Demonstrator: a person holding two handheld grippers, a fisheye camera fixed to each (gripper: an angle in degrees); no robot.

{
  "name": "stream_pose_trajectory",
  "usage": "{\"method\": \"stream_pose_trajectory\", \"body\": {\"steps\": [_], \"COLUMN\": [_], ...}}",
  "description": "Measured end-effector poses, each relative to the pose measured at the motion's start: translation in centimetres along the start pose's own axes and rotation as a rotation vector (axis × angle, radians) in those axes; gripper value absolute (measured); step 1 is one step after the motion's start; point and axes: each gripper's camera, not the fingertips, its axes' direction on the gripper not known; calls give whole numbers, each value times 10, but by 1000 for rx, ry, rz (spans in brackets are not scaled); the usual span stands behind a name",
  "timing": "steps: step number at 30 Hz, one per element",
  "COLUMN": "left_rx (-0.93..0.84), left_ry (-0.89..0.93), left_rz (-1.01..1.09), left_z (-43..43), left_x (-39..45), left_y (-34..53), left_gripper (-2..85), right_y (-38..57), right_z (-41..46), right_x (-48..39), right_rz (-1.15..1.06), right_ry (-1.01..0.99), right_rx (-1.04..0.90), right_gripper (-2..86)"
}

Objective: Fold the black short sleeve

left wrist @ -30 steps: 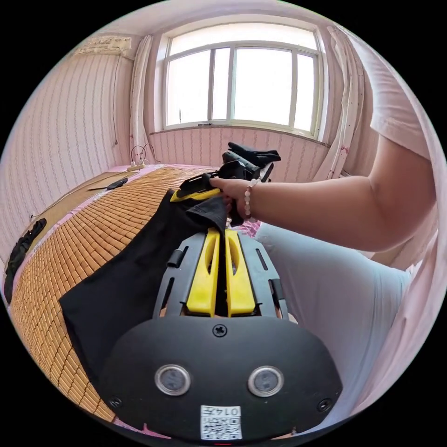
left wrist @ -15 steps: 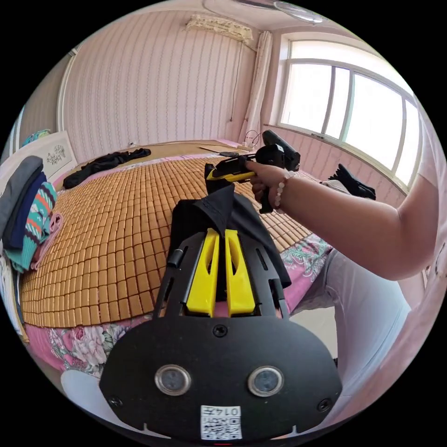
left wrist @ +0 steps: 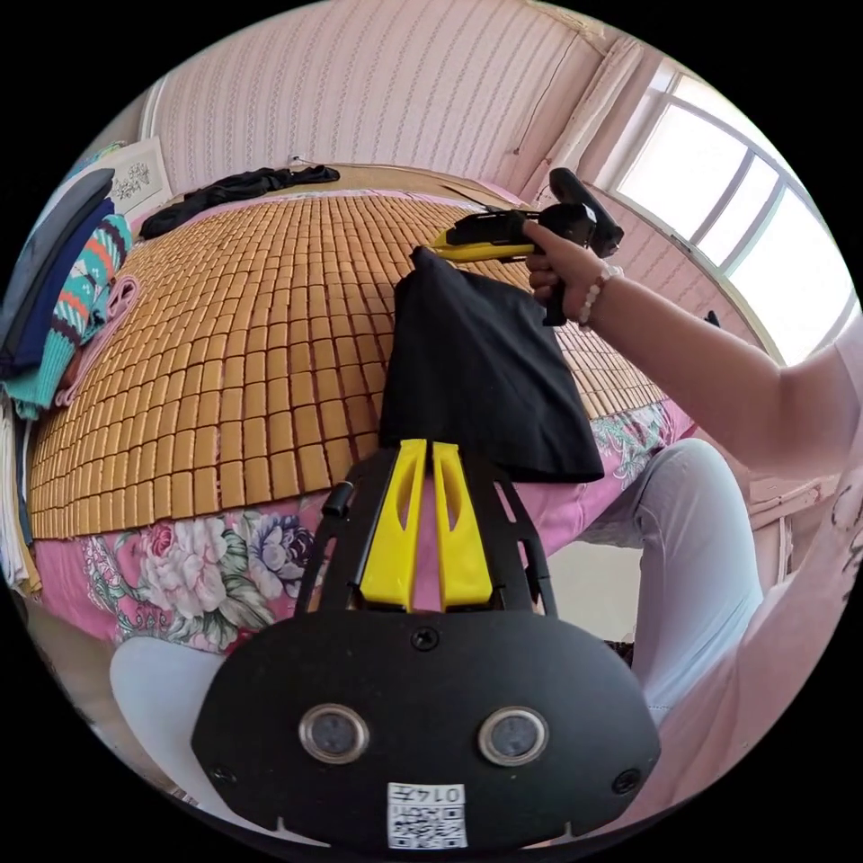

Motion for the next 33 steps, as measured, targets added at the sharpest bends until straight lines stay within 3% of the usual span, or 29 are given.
{"method": "stream_pose_trajectory", "body": {"steps": [5, 10, 17, 25, 33], "left_rx": [-101, -60, -48, -2, 131], "left_ry": [-46, 39, 79, 41, 96], "left_rz": [-23, -104, -193, -145, 10], "left_z": [-6, 4, 25, 13, -47], "left_x": [-15, -21, -15, 4, 41], "left_y": [-3, -16, -26, -22, -6], "left_gripper": [28, 105, 81, 6, -2], "right_y": [-14, -26, 0, 34, 123], "right_z": [-4, 21, 61, 36, -99], "right_x": [-11, -23, -65, -77, -102], "right_rz": [-135, -241, -446, -433, -411], "right_ry": [120, 259, 262, 211, 90], "right_rx": [-84, -241, -384, -335, 79], "right_gripper": [97, 169, 106, 41, 27]}}
